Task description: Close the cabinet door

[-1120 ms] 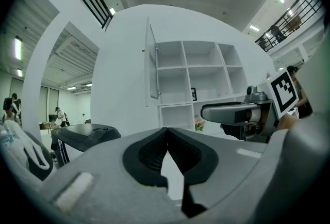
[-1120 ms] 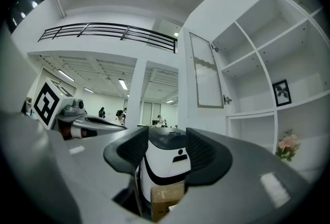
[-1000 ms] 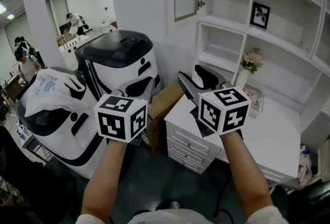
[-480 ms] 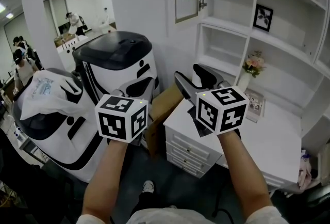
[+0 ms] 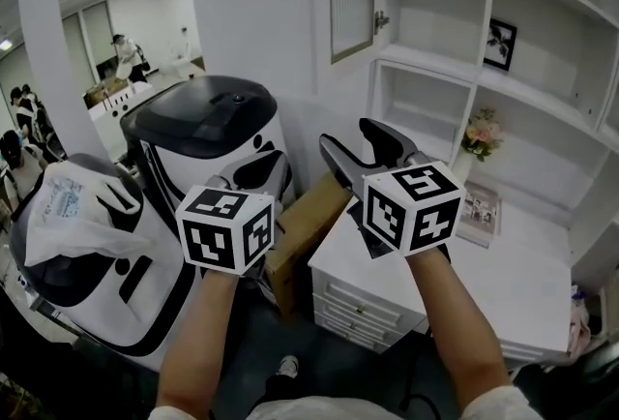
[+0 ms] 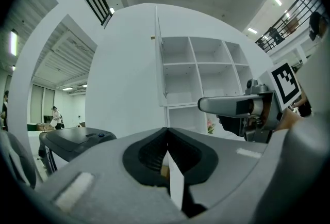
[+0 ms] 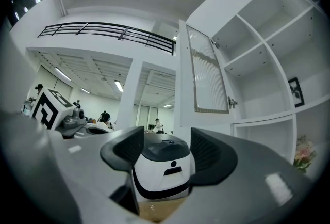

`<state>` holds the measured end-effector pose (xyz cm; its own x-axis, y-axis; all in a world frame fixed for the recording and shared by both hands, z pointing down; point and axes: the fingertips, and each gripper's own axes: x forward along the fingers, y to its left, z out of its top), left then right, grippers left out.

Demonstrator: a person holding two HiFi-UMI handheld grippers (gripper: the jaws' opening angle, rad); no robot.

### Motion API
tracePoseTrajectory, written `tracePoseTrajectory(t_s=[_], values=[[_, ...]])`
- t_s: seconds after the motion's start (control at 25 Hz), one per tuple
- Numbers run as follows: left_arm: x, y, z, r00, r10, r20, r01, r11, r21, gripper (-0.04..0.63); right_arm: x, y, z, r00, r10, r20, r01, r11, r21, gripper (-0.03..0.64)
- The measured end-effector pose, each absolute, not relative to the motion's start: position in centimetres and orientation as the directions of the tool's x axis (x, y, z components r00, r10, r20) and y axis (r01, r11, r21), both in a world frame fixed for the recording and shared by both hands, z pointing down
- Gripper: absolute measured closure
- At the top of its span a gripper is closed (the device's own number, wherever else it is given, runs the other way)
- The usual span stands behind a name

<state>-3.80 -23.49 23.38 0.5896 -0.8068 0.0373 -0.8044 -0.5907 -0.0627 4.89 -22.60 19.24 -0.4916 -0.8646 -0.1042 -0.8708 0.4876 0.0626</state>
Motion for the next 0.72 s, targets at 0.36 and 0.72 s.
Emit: tracePoseTrajectory(t_s=[0.36,0.72], values=[[-4.2,-30.8,22.5,0.667,-0.745,0.024,-0.743,-0.667,-0.049,0.598,3.7,-28.9,17.5,-0.422,-0.898,-0.122,-0.907,0.418,0.058,0.344],[-3.7,-36.0,21.3,0.758,-0.652,0.003,-0.651,-0.758,-0.037,0.598,3.2,-33.8,15.4,-0.312,-0.941,-0.131,-0.950,0.307,0.055,0.334]])
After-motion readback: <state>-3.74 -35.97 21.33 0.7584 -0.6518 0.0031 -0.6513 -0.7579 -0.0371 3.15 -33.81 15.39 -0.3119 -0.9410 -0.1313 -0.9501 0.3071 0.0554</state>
